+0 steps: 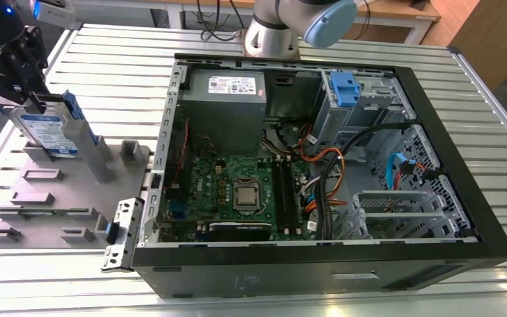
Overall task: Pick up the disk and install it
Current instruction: 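Pick up the disk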
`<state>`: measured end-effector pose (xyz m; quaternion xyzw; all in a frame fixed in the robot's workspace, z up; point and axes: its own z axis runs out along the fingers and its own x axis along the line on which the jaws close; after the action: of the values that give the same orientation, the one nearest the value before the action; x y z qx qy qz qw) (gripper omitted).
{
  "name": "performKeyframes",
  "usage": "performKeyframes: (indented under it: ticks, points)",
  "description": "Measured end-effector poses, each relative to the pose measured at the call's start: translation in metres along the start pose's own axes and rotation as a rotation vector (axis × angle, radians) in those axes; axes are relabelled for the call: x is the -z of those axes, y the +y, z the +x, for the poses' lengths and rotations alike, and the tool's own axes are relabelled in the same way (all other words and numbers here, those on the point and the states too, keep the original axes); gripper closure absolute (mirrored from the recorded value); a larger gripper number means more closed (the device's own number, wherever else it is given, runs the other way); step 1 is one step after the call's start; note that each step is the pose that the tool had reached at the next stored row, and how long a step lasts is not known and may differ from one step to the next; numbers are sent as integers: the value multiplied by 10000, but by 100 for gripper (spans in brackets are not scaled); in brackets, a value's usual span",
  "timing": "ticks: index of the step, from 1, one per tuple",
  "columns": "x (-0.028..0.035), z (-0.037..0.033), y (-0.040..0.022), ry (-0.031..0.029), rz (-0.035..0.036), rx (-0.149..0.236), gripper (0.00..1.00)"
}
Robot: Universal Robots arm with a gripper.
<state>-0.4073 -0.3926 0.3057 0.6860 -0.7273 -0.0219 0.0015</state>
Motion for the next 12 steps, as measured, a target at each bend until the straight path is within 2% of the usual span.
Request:
performKeyframes:
  ticks: [5, 12]
  points:
    - [0, -1, -1, 0, 0, 13, 65]
    - [-1, 0, -1, 9, -8, 263, 65]
